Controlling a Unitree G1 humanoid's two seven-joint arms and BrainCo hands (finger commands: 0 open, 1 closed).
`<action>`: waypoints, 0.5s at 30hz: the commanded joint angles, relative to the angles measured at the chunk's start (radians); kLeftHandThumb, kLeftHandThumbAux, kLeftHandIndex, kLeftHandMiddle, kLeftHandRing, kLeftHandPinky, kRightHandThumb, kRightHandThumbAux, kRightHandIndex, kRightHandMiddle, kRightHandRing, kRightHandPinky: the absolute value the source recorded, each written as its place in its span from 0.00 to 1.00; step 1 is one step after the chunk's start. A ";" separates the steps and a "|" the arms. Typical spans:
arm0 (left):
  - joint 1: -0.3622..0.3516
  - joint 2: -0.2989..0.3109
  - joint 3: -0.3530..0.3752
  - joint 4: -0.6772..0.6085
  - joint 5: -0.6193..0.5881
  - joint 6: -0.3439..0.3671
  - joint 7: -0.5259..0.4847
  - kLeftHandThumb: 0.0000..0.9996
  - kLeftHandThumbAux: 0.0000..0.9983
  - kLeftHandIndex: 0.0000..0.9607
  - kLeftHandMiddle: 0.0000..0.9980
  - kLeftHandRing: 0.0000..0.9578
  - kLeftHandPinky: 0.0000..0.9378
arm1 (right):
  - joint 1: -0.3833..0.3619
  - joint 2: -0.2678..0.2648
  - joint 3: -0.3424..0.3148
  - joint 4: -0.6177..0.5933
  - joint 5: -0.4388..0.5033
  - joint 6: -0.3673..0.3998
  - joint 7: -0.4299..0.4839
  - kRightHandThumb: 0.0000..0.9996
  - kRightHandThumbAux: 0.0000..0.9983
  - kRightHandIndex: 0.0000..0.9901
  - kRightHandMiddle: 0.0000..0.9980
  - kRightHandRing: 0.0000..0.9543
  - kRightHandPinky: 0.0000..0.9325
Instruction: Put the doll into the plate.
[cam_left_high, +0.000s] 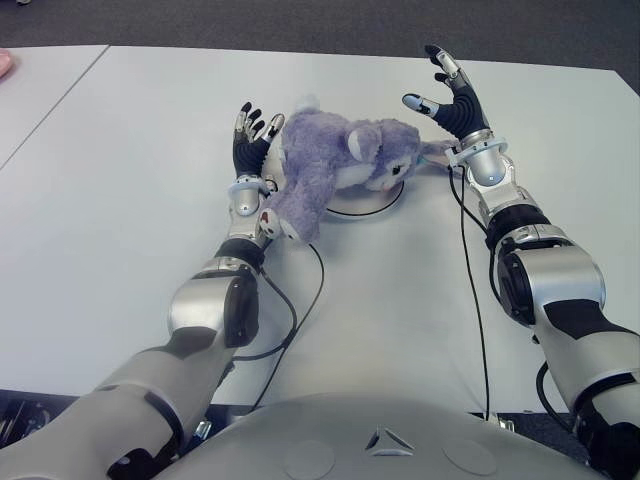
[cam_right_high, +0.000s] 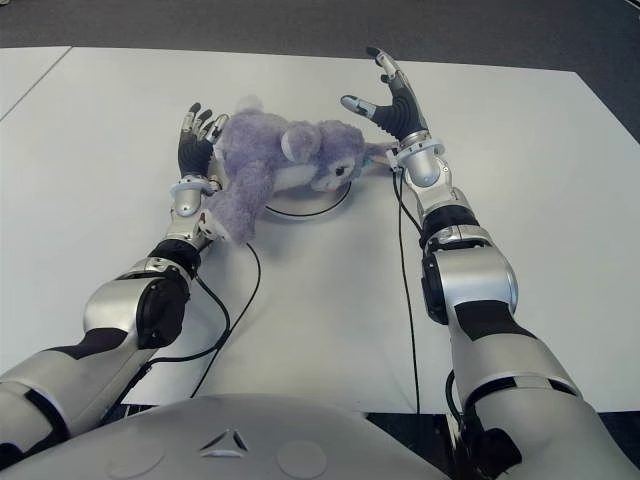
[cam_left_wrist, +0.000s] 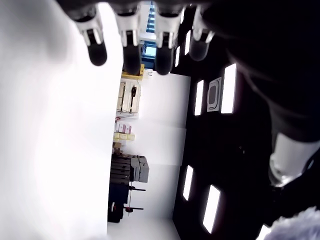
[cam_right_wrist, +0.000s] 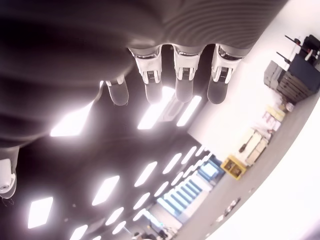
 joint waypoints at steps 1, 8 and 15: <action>0.203 -0.070 0.019 0.143 -0.021 0.147 0.016 0.00 0.62 0.06 0.13 0.13 0.12 | 0.020 0.011 -0.040 -0.025 0.044 -0.055 -0.035 0.09 0.41 0.00 0.00 0.00 0.07; 0.203 -0.069 0.018 0.143 -0.020 0.150 0.018 0.00 0.62 0.06 0.12 0.12 0.12 | 0.004 -0.020 -0.093 0.000 0.078 -0.022 -0.039 0.07 0.42 0.00 0.00 0.00 0.04; 0.205 -0.065 0.017 0.143 -0.019 0.145 0.014 0.00 0.63 0.06 0.13 0.12 0.12 | -0.002 -0.053 -0.212 0.056 0.182 0.134 0.020 0.05 0.48 0.00 0.00 0.00 0.02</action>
